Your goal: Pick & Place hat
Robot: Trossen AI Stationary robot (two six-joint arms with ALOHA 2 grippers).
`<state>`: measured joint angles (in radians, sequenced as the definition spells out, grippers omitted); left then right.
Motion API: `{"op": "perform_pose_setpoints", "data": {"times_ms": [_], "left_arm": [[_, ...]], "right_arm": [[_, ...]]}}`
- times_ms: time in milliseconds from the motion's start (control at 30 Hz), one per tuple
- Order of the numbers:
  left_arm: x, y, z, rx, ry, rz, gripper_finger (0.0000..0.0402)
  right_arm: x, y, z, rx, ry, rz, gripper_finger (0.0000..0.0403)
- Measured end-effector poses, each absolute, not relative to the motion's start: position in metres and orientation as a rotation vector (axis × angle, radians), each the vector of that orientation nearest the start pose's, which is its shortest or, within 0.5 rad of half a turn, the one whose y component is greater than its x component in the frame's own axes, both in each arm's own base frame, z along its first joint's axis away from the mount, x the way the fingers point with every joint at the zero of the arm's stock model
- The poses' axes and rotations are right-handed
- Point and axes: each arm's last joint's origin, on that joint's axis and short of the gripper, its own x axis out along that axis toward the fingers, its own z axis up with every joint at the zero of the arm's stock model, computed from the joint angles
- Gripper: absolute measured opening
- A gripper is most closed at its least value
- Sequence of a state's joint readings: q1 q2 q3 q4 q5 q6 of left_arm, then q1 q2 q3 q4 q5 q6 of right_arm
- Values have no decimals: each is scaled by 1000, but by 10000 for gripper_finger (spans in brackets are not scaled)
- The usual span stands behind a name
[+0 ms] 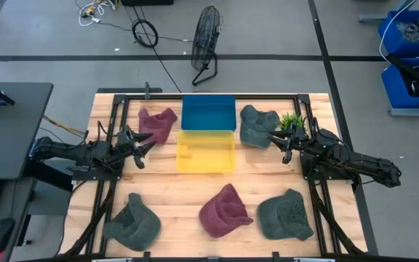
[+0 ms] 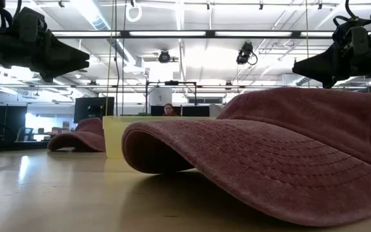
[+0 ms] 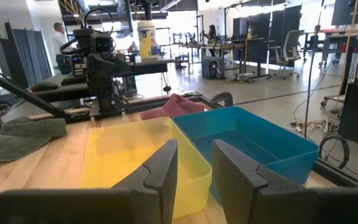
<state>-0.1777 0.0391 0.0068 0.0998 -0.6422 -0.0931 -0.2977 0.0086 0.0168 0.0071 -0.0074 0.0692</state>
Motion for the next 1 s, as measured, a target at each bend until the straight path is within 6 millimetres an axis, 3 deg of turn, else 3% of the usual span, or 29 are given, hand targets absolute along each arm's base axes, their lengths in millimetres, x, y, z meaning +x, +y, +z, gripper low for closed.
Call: {"op": "perform_pose_setpoints", "data": {"times_ms": [600, 733, 1000], "left_arm": [[95, 1, 172, -118, -84, 461, 177], [95, 1, 172, -118, -84, 461, 177], [95, 1, 173, -121, -90, 461, 177]], "right_arm": [[93, -28, 169, 71, -25, -289, 107], [93, -28, 169, 267, -55, -286, 107], [92, -32, 173, 331, -129, -409, 107]]}}
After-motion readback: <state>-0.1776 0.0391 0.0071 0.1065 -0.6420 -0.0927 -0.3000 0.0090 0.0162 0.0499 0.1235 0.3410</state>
